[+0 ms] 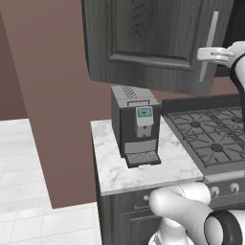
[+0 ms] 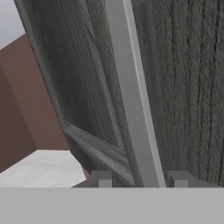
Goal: Move the shaker and mayonnaise from the cabinet to the dining counter.
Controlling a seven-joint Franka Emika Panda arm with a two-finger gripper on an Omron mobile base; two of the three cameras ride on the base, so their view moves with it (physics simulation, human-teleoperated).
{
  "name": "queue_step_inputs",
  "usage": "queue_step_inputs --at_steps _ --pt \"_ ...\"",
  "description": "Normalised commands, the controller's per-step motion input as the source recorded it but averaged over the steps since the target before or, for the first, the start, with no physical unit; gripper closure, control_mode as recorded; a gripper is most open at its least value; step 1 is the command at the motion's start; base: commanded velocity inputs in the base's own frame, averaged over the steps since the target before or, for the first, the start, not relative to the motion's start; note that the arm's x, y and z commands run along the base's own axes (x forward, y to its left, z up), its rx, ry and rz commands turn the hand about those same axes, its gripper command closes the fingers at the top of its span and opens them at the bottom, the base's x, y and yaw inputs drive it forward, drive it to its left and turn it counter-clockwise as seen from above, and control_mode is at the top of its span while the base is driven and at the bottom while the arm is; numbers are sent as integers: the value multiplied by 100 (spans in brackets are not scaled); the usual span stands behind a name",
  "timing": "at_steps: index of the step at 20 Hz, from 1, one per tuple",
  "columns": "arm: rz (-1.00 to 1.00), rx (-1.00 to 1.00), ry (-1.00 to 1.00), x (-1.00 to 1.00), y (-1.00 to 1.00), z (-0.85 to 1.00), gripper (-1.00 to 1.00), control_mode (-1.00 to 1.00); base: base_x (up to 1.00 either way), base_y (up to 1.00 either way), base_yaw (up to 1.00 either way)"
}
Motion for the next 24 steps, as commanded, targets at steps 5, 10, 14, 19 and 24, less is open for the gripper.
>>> queue_step_inputs --at_steps 5,10,14,19,24 --pt "-3 0 2 -46 42 5 100 -100 0 0 0" --pt "-3 0 3 -40 47 6 100 -100 0 0 0" --pt "-4 0 2 -38 43 11 100 -100 0 0 0" --pt "-4 0 2 -39 46 8 100 -100 0 0 0" --pt "-4 0 1 -36 51 5 100 -100 0 0 0"
